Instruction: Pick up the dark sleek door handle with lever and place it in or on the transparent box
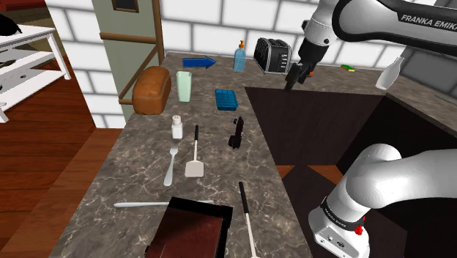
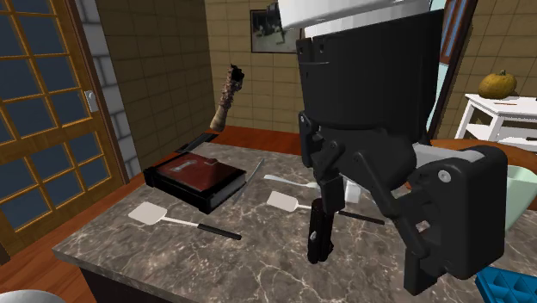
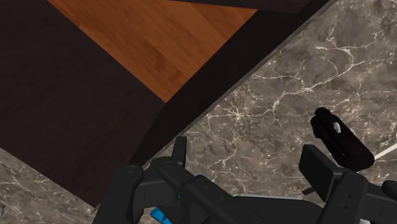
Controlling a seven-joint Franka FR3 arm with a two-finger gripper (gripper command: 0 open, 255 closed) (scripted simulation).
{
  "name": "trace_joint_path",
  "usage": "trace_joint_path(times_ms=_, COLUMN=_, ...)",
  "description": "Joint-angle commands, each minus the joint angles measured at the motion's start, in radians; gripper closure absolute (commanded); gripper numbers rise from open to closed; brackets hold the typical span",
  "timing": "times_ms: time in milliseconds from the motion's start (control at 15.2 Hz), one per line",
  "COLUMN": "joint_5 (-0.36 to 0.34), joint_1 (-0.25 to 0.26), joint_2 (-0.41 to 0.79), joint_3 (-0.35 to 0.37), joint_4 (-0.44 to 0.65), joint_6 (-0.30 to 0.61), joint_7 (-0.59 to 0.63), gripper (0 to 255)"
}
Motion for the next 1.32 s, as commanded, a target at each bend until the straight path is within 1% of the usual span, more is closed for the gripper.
trace_joint_path(times_ms=0, joint_5=0.0, joint_1=0.0, joint_2=0.0, joint_3=0.0, joint_4=0.0, joint_6=0.0, joint_7=0.0, gripper=0)
trace_joint_path(times_ms=396, joint_5=0.077, joint_1=0.026, joint_2=0.04, joint_3=0.113, joint_4=-0.079, joint_6=0.125, joint_7=0.163, gripper=0)
trace_joint_path(times_ms=792, joint_5=0.141, joint_1=0.047, joint_2=0.135, joint_3=0.232, joint_4=-0.107, joint_6=0.263, joint_7=0.325, gripper=0)
trace_joint_path(times_ms=1056, joint_5=0.166, joint_1=0.05, joint_2=0.228, joint_3=0.316, joint_4=-0.096, joint_6=0.357, joint_7=0.435, gripper=0)
trace_joint_path(times_ms=1122, joint_5=0.168, joint_1=0.05, joint_2=0.244, joint_3=0.329, joint_4=-0.092, joint_6=0.371, joint_7=0.452, gripper=0)
trace_joint_path(times_ms=1254, joint_5=0.167, joint_1=0.049, joint_2=0.254, joint_3=0.332, joint_4=-0.111, joint_6=0.4, joint_7=0.453, gripper=0)
